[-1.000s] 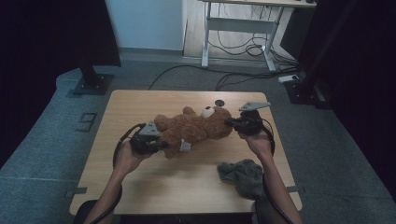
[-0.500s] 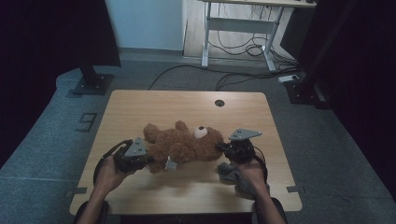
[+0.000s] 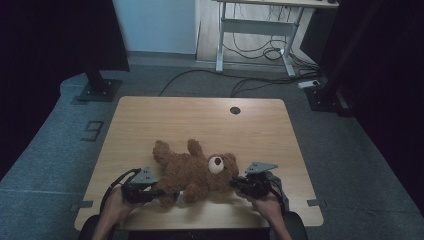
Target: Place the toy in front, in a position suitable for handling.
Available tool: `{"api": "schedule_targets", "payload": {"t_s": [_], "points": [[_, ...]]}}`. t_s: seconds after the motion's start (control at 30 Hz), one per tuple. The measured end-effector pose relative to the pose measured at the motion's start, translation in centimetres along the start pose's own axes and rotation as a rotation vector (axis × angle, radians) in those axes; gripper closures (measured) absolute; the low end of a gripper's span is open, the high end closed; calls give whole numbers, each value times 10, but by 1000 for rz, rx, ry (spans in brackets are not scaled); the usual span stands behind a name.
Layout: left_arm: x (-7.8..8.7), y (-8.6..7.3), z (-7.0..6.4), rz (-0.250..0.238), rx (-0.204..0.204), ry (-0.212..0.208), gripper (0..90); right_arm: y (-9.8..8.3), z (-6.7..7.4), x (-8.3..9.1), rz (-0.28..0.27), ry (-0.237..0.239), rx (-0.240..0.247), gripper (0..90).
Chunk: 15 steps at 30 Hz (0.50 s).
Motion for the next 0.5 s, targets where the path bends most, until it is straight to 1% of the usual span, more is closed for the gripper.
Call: {"api": "schedule_targets", "payload": {"t_s": [0.1, 0.27, 0.33, 0.37, 0.4, 0.43, 0.47, 0.5], "points": [[-2, -4, -1, -11, 18, -16, 699, -2, 0, 0, 3, 9, -1, 838], [-3, -5, -1, -20, 24, -18, 690, -2, 1, 1, 2, 11, 5, 822], [-4, -5, -1, -28, 29, -17, 685, 0, 1, 4, -1, 9, 6, 785], [-4, -6, -1, -36, 34, -16, 683, 1, 1, 6, -4, 5, 6, 747], [-4, -6, -1, -41, 36, -15, 683, 1, 1, 6, -4, 5, 6, 747], [-4, -6, -2, -48, 41, -13, 679, 3, 0, 9, -2, 1, 7, 699], [-4, -6, -2, -52, 44, -12, 664, 6, -2, 16, 11, -23, 19, 589], [-5, -6, -2, -56, 45, -12, 664, 6, -2, 16, 11, -23, 19, 589]]}}
Point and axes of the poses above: each handheld gripper's, and its own axes: x roughly backward along the jaws, y roughly out of its top, z roughly to its left, the point moved 8 cm from there along -x, roughly forward along the jaws, and after that the axes turned 5 degrees about x, right-handed, at the moved point
